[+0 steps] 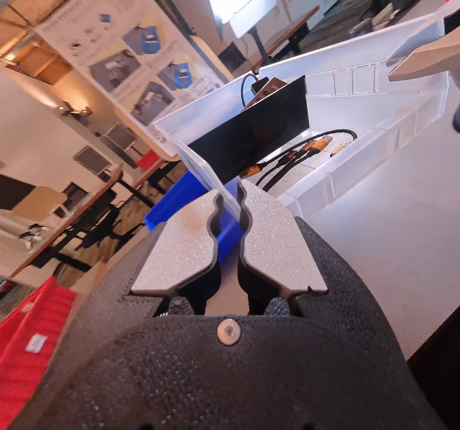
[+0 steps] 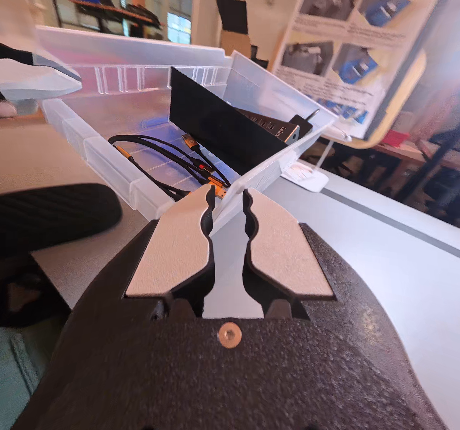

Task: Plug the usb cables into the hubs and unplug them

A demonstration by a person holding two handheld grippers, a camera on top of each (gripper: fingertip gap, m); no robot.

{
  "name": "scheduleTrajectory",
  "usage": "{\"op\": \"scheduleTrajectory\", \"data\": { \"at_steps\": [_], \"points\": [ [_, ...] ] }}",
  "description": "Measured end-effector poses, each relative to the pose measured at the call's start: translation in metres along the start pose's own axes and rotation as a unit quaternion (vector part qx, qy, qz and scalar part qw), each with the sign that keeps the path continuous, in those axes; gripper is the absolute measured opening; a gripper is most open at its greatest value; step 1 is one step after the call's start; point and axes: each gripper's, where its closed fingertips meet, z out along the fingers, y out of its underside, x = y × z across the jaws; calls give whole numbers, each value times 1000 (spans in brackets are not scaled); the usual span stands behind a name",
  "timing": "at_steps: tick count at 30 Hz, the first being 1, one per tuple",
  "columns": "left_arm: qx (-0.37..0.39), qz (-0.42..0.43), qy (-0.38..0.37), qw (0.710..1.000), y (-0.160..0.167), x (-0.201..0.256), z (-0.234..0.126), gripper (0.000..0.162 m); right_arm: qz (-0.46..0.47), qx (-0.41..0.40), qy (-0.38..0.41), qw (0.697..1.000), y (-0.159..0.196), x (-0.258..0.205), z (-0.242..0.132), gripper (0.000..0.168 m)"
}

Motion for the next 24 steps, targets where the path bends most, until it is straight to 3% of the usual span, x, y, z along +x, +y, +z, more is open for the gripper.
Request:
{"op": "scheduleTrajectory", "data": {
  "at_steps": [4,8,11,14,17,20,24],
  "points": [
    [-18,10,-76,997,9,-66,-61,10,-14,53,-76,996,-49,-61,39,23],
    [-57,6,-152,987,34,-115,-114,9,-8,56,-159,986,-67,-122,85,26],
    [-98,-13,-188,977,63,-137,-144,8,18,32,-231,972,-58,-170,111,31],
    [-136,-35,-228,963,95,-154,-167,4,26,8,-298,954,-35,-222,121,47],
    [-128,-55,-257,956,107,-161,-181,3,20,-20,-332,943,-18,-253,123,53],
    [-108,-47,-272,955,96,-162,-191,2,33,-34,-363,931,-13,-269,118,58],
    [-90,-35,-290,952,81,-165,-205,2,13,-6,-351,936,-22,-275,118,55]
  ]
}}
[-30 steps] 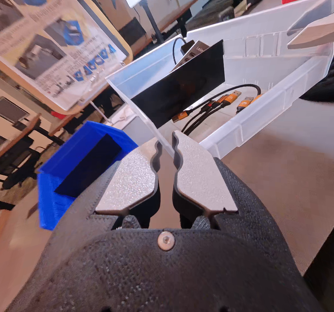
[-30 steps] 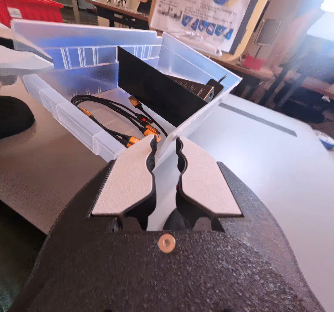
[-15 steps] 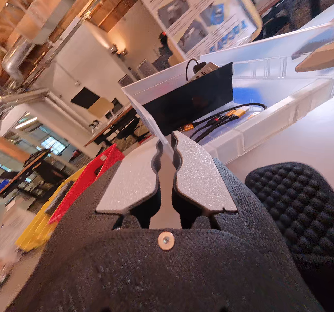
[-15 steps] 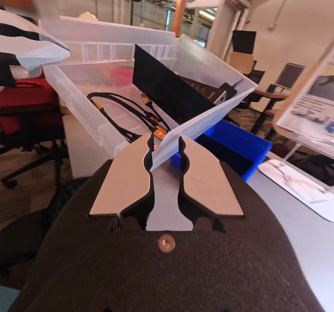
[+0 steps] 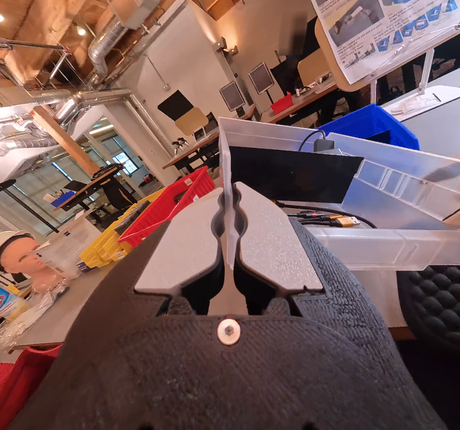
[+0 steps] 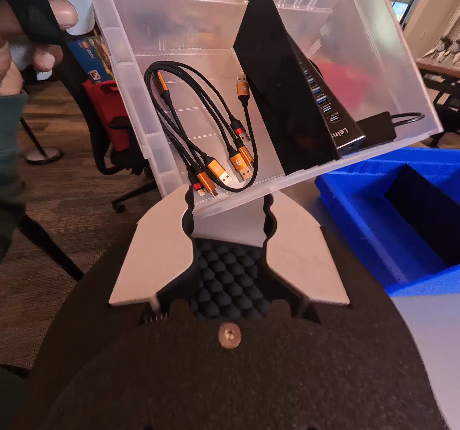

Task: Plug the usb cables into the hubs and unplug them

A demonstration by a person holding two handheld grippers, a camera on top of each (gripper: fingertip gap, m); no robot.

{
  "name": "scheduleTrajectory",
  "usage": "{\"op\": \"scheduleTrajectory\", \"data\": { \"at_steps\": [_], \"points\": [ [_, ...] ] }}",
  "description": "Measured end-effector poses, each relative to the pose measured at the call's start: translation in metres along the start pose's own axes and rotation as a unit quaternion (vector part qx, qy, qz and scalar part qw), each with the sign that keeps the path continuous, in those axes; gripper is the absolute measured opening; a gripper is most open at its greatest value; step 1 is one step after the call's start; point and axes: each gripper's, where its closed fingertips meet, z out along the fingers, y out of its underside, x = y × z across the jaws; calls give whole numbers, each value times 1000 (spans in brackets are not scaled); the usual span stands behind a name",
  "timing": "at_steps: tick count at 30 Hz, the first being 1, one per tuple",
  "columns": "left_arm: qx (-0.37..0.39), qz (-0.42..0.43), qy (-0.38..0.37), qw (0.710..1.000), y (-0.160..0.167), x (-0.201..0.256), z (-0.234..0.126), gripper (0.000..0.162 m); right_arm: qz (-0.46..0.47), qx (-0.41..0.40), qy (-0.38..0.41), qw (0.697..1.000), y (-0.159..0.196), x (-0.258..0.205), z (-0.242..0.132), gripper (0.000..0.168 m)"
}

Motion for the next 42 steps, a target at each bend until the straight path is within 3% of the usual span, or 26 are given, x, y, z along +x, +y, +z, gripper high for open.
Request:
{"op": "scheduleTrajectory", "data": {
  "at_steps": [9,15,17,20,27,30,34,39,40,42],
  "points": [
    [-42,-14,3,999,23,-13,-12,5,-6,-19,-45,999,-4,-2,21,46],
    [-120,-24,83,989,71,13,-4,12,14,-60,-20,998,20,34,41,30],
    [-111,-57,127,984,73,30,3,16,20,-75,2,997,29,52,38,26],
    [-185,-38,201,961,105,61,8,19,41,-99,2,994,44,69,28,27],
    [-240,-59,253,936,163,98,39,19,4,-165,43,985,46,137,-3,37],
    [-232,-71,246,938,170,97,49,19,-95,-277,68,954,53,172,1,43],
    [-227,-96,250,936,173,93,55,19,-192,-447,66,871,87,191,21,58],
    [-207,-113,213,948,176,71,57,16,-273,-514,153,799,137,223,33,47],
    [-205,-119,213,948,176,69,57,15,-300,-511,175,787,139,232,31,38],
    [-201,-122,212,949,177,69,58,15,-314,-505,182,783,140,237,21,33]
  ]
}}
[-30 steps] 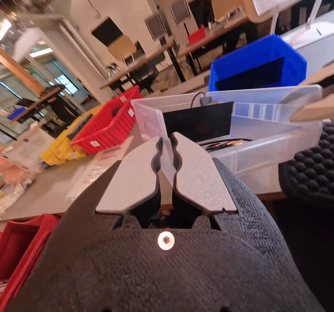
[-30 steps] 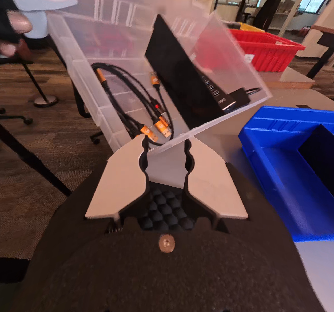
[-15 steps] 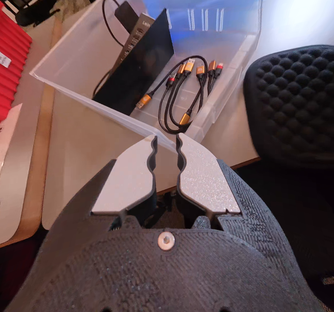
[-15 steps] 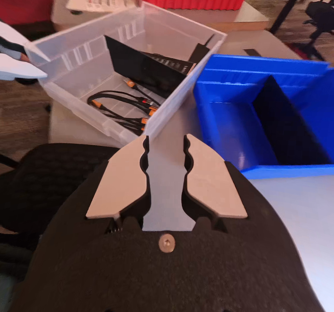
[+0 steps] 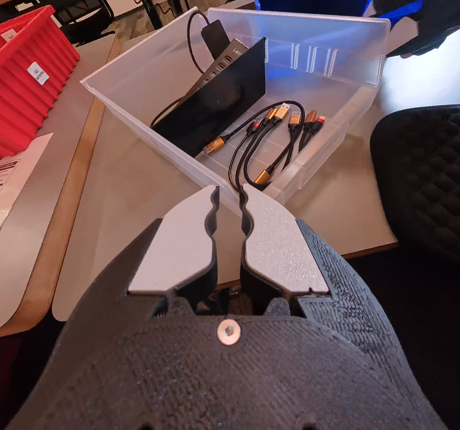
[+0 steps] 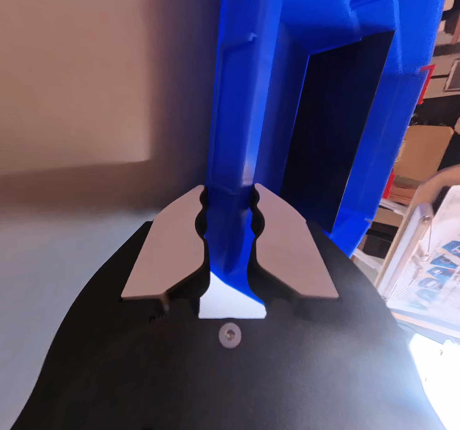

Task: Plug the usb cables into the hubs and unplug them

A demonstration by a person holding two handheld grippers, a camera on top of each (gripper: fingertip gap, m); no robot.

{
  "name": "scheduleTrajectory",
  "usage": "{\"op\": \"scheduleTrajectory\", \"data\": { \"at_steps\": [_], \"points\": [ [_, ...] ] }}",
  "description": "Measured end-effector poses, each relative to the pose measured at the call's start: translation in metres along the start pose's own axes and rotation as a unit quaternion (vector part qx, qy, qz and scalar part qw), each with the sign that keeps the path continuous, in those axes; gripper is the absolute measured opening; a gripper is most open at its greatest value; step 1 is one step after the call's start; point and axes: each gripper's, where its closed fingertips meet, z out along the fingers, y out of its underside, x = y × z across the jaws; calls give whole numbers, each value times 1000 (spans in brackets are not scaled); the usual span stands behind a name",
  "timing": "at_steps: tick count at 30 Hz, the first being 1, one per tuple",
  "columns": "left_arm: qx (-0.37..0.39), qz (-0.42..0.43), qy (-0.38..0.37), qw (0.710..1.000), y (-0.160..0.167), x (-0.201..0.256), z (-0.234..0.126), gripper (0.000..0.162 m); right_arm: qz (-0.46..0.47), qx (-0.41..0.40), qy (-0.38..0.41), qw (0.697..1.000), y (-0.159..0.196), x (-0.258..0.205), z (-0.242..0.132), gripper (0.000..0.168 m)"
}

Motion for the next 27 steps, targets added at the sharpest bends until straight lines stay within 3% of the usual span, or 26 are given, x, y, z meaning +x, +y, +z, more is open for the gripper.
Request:
{"op": "scheduleTrajectory", "data": {
  "at_steps": [4,9,16,24,27],
  "points": [
    [5,0,-6,1000,0,-1,3,17,-17,1,-10,1000,57,-8,-17,32],
    [0,-6,-7,1000,-1,-1,17,28,-12,11,-28,999,165,-41,-68,34],
    [4,4,-32,999,-23,10,58,25,33,-25,-3,999,306,-73,-125,33],
    [-40,55,-44,997,-61,31,126,26,48,-57,33,997,417,-25,-92,32],
    [-17,66,-86,994,-85,21,115,37,50,-62,36,996,444,-4,-74,31]
  ]
}}
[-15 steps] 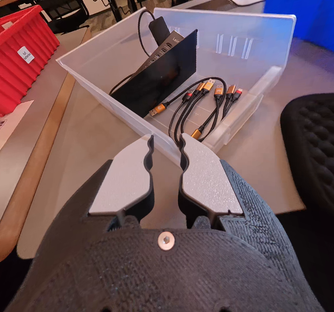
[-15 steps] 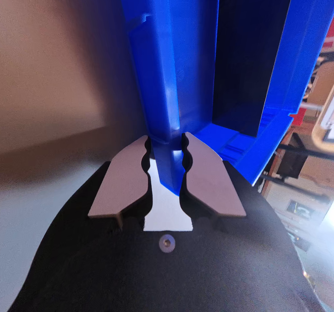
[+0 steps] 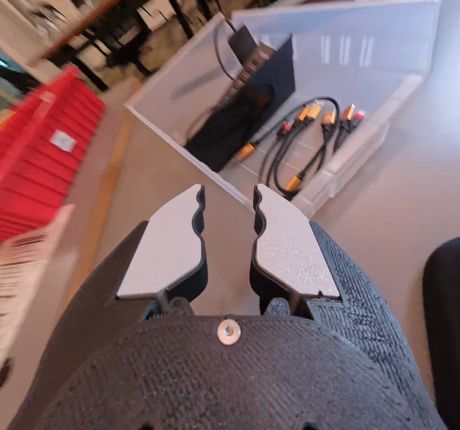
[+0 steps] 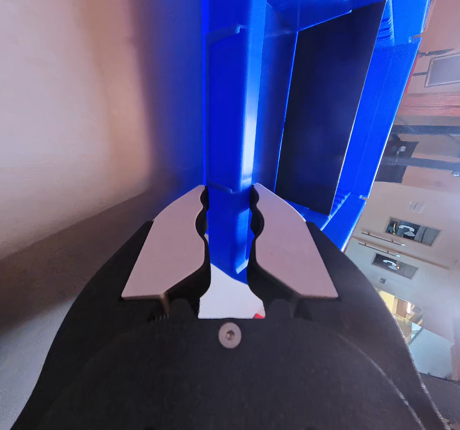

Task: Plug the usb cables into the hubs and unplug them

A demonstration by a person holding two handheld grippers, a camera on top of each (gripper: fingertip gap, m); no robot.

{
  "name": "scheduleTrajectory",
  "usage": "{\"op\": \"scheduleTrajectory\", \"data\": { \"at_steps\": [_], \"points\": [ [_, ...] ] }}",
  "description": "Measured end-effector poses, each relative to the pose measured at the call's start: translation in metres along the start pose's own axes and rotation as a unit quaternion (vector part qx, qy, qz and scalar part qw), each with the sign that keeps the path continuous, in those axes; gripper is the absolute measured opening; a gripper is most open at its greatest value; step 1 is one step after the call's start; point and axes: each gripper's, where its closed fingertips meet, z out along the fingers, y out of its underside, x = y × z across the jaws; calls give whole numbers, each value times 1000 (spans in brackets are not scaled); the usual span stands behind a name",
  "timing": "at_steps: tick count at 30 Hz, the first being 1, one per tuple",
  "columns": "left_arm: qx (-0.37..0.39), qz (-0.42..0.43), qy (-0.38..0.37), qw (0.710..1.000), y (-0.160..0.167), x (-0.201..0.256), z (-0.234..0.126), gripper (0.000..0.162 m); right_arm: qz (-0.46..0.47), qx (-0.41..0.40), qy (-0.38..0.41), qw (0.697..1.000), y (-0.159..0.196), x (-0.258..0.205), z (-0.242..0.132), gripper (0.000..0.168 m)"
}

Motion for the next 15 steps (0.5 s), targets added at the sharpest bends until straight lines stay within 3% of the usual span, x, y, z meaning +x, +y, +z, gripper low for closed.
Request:
{"op": "scheduleTrajectory", "data": {
  "at_steps": [2,5,7,10,12,13,15],
  "points": [
    [44,47,-39,997,-26,-5,-23,36,-2,0,5,1000,6,10,11,32],
    [65,129,58,988,-53,52,-29,35,-5,4,1,1000,4,18,21,32],
    [4,181,130,975,-42,91,-9,43,-12,-1,3,1000,1,23,26,32],
    [-114,259,153,947,-7,108,38,49,-9,1,9,1000,-5,27,32,32],
    [-164,296,165,926,12,111,60,44,-5,7,13,1000,-6,27,32,32],
    [-172,310,174,919,17,113,67,32,-4,10,17,1000,-6,27,32,32],
    [-161,332,181,912,16,114,74,30,-3,16,20,1000,-6,26,30,32]
  ]
}}
